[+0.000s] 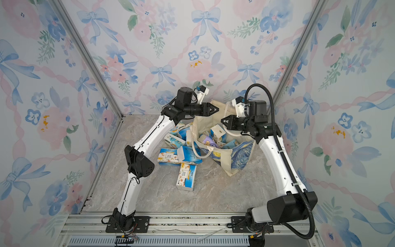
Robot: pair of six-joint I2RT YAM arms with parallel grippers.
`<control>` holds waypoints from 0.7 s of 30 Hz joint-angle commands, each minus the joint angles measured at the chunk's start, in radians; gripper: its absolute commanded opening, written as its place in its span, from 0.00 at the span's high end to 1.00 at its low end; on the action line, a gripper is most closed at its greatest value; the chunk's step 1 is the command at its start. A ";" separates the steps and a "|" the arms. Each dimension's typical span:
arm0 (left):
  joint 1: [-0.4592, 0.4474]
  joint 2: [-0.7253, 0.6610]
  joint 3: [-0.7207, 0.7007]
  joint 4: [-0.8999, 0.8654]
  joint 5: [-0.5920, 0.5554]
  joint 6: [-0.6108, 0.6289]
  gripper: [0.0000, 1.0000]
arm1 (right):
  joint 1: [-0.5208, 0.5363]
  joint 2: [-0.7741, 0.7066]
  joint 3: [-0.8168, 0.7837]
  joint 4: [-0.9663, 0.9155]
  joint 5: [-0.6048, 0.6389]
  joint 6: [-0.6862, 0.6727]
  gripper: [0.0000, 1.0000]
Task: Put tissues into the canvas bag
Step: Adjust the canvas bag at the center of the board.
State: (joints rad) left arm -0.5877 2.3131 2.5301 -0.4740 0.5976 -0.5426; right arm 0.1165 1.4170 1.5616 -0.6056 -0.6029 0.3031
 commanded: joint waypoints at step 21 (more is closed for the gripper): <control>-0.033 0.003 -0.065 -0.045 -0.053 0.042 0.67 | -0.196 0.227 -0.041 1.135 -0.337 0.985 0.92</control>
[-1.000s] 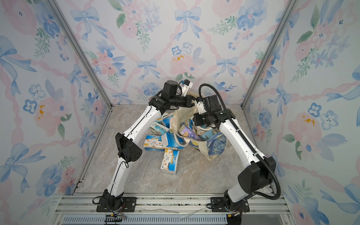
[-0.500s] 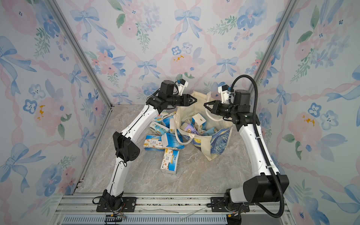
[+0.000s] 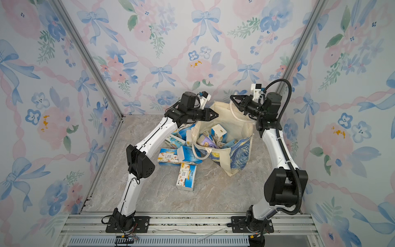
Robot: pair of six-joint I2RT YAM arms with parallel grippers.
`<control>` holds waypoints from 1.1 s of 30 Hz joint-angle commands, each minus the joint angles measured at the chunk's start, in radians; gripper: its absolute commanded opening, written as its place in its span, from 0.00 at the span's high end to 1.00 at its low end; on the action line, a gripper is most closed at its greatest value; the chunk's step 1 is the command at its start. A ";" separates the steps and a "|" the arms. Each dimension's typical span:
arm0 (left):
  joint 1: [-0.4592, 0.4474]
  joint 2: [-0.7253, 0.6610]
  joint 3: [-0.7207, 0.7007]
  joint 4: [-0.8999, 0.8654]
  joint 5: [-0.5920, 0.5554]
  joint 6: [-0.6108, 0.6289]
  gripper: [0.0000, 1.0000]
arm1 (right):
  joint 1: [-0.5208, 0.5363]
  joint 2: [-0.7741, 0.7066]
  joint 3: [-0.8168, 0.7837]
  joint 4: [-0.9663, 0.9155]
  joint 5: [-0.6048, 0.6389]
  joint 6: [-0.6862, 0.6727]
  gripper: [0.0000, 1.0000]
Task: Put tissues into the canvas bag
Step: Adjust the canvas bag at the center of the board.
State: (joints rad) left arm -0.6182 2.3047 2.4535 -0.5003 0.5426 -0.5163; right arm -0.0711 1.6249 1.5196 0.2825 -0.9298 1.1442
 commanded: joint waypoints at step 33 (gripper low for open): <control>-0.148 0.189 0.248 0.213 -0.038 -0.051 0.69 | 0.055 -0.048 -0.010 0.054 0.015 -0.020 0.86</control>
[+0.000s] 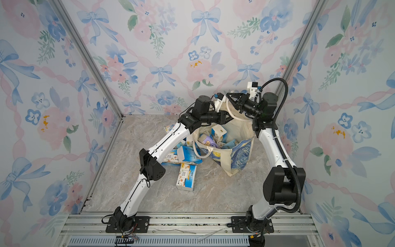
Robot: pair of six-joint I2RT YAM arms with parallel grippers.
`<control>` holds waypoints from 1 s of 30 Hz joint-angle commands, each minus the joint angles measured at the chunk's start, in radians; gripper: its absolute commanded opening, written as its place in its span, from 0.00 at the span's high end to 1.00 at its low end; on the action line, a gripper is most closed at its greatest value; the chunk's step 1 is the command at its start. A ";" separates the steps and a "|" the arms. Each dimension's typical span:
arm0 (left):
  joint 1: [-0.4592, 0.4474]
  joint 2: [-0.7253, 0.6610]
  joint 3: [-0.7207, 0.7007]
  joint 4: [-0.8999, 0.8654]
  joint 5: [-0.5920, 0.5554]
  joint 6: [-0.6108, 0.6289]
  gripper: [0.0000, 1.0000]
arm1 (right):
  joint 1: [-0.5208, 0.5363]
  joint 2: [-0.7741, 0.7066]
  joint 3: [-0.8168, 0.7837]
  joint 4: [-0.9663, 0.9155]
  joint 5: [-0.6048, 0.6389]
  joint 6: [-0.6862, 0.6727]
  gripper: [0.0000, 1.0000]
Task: Put tissues into the canvas bag
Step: Adjust the canvas bag at the center of the board.
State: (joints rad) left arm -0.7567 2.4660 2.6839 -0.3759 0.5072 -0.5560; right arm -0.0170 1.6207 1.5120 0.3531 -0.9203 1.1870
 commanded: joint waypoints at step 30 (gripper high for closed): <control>-0.024 0.033 0.010 0.304 0.069 -0.153 0.68 | -0.025 -0.311 0.084 -0.765 0.323 -0.798 0.27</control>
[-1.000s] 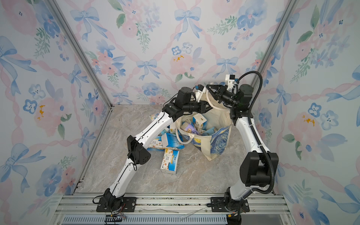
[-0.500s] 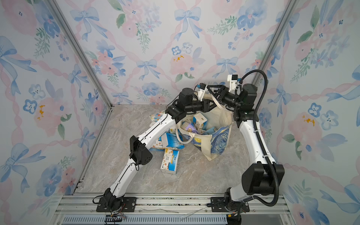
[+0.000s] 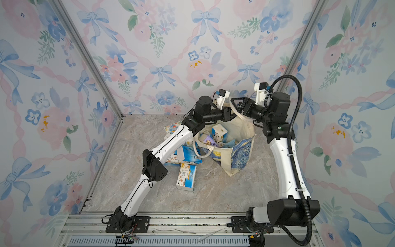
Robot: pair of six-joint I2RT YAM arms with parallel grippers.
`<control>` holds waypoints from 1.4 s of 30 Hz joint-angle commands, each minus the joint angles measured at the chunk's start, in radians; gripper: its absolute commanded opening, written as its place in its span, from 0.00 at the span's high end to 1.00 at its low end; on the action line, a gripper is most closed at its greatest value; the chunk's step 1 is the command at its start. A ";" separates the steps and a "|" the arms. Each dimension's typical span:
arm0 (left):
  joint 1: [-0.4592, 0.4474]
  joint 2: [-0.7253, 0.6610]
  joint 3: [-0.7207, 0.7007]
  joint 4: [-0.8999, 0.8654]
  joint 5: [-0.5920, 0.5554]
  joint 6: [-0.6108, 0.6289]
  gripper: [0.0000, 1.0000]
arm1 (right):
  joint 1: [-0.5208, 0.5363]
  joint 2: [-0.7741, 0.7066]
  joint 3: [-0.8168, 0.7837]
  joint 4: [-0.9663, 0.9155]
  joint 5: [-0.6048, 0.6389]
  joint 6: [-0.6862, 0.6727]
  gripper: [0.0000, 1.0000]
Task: Put tissues into the canvas bag
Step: Adjust the canvas bag at the center of the board.
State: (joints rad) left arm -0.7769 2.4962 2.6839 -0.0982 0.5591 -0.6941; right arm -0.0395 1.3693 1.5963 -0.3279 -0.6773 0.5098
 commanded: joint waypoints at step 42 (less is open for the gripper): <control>0.002 -0.086 -0.053 -0.098 0.035 0.087 0.68 | 0.124 -0.158 -0.130 -0.090 0.819 -0.444 0.29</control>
State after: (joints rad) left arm -0.7769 2.4615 2.6469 -0.1616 0.5755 -0.6464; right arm 0.1173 1.1873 1.4124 -0.4442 0.1612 -0.0216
